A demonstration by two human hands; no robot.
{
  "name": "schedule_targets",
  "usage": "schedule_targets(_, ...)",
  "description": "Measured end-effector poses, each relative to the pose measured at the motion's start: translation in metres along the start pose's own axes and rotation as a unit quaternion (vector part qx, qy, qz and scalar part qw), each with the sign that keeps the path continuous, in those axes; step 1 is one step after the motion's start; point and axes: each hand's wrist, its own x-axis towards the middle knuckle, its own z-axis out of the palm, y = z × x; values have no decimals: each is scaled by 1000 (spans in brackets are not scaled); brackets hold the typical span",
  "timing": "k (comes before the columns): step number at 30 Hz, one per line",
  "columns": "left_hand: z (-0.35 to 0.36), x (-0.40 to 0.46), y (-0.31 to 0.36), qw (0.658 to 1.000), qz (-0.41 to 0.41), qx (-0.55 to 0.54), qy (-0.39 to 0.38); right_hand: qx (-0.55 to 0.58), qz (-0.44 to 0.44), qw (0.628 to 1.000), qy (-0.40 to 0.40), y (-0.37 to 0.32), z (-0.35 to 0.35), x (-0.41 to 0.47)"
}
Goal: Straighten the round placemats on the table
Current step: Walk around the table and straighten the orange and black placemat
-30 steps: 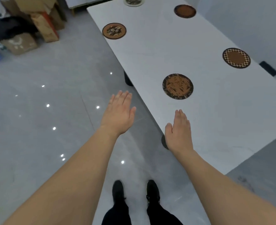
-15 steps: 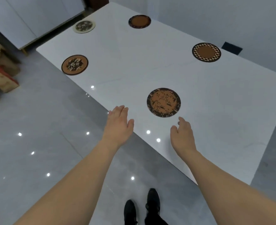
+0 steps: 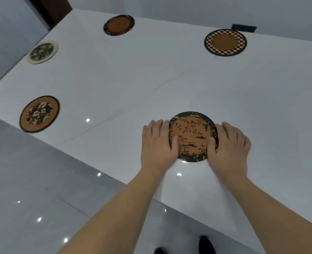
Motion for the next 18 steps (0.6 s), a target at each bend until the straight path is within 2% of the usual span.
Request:
schedule_targets(11,-4,6,-8,998,-9,-67,-2,78,10,996,30,-2,-6,1)
schedule_targets(18,-2,4,-5,998,-7,-61,19,100,-1,994,47,1,-6,-1)
